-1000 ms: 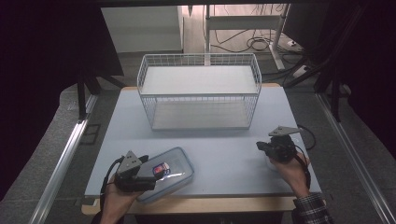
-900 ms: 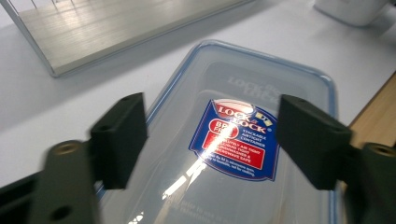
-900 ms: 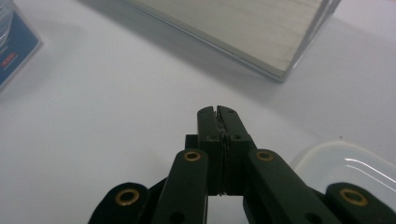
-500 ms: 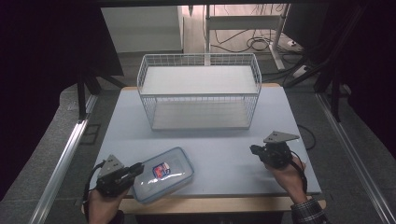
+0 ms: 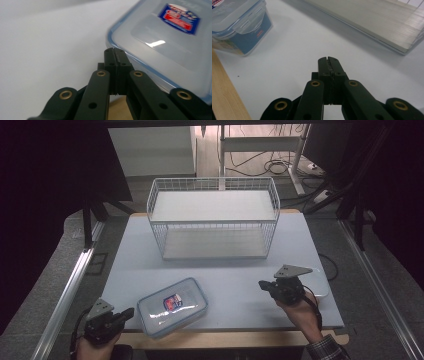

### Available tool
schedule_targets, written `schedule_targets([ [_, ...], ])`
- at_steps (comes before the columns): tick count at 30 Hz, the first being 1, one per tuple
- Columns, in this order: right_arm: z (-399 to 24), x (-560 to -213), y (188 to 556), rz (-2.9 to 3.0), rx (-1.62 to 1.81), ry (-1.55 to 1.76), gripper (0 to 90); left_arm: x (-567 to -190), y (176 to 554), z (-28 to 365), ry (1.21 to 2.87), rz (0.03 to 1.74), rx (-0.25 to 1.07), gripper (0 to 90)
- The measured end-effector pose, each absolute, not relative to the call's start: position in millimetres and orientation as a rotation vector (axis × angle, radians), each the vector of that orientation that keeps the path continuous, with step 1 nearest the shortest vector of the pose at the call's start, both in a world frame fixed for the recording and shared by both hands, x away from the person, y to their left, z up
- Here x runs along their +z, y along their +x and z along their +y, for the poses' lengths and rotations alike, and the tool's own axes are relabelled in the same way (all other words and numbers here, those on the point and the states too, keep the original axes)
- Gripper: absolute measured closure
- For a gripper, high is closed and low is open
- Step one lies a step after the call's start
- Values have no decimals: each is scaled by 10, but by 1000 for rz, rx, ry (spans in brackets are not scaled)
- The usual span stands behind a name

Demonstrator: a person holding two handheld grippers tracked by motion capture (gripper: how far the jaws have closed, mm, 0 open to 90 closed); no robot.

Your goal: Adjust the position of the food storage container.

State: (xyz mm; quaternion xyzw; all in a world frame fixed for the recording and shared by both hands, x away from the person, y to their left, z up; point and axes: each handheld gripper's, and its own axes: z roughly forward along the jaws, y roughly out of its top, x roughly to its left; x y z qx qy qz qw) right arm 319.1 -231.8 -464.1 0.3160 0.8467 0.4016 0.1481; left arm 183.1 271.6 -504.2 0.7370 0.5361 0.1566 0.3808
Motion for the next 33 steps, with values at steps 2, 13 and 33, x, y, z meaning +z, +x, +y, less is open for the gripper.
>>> schedule_targets([
  [2,-2286,-4651,3175,2448,1158,900,892,-5087,1860,2672,1889,1381,366,900],
  [13,-2170,-4677,3107,2505,1196,883,874,-5084,2044,2449,1897,1363,378,900],
  [33,-2057,-4747,3022,2565,1180,905,892,-5076,2573,1878,1949,1209,326,900],
])
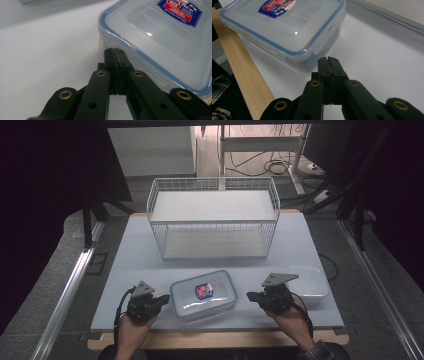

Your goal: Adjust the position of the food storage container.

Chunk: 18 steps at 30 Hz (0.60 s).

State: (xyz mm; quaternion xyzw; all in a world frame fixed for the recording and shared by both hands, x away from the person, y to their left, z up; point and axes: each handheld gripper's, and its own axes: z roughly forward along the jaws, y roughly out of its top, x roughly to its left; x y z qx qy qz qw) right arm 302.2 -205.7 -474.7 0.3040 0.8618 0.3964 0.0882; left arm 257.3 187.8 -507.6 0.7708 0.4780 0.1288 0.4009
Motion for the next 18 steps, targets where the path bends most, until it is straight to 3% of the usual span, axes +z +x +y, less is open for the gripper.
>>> schedule_targets([
  [7,-2147,-4772,3017,2539,1131,968,894,-5060,2825,1599,2009,1129,329,900],
  [15,-2160,-4813,2984,2553,1115,984,891,-5126,2701,1556,2077,1132,237,899],
  [18,-2139,-4838,2972,2559,1087,975,893,-5109,2733,1452,2119,1141,310,900],
])
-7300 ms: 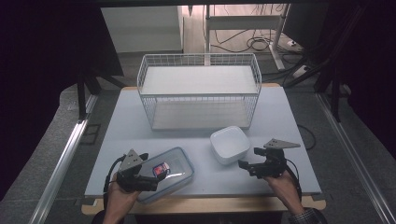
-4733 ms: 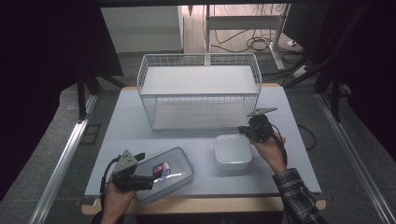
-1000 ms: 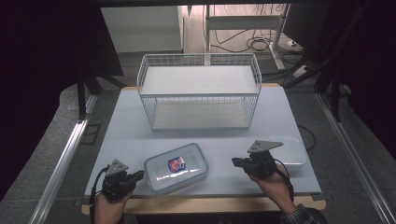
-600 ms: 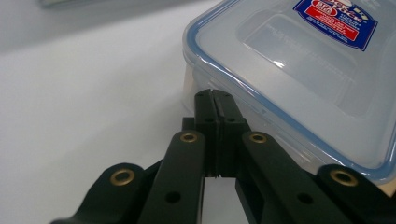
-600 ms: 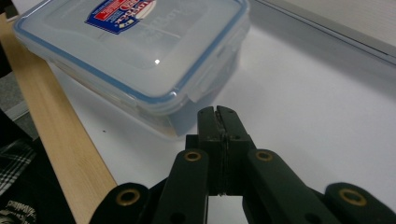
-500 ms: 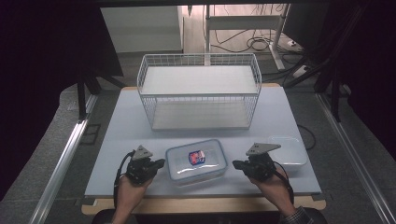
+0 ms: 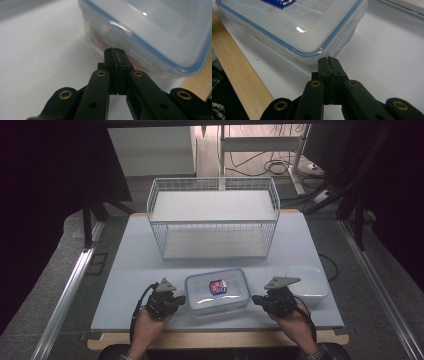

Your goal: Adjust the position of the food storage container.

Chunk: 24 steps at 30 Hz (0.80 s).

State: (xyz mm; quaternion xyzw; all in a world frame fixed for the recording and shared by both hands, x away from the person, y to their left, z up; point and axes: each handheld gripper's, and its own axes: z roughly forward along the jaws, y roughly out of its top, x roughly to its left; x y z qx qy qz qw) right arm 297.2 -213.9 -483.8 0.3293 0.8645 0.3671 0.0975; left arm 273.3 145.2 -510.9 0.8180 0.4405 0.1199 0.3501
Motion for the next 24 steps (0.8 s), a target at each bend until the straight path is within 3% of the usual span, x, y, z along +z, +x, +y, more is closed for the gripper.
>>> schedule_targets([
  [15,-2096,-4851,3010,2516,1106,1050,896,-5106,3198,1423,2108,1196,326,900],
  [24,-2119,-4832,3039,2504,1113,1036,882,-5068,3130,1519,2071,1177,334,868],
])
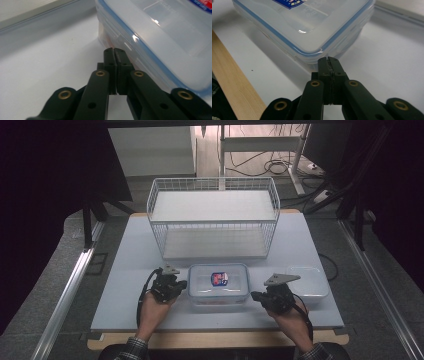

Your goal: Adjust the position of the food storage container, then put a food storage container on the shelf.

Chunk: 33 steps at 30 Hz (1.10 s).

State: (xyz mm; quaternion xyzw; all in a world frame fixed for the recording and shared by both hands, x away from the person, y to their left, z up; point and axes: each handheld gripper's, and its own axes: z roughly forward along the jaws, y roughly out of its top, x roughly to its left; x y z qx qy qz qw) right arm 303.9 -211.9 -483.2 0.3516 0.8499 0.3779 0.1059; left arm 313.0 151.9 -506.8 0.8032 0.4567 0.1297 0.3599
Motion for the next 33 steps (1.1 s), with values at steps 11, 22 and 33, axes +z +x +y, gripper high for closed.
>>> schedule_targets([
  [11,-2288,-4721,3001,2441,1159,965,577,-4995,2702,1719,2010,1065,417,383],
  [22,-2345,-4771,2932,2446,1201,910,194,-5084,2471,1799,2010,1017,379,81],
  [33,-2316,-4819,2944,2463,1232,915,104,-5142,2485,1793,2021,1019,357,33],
])
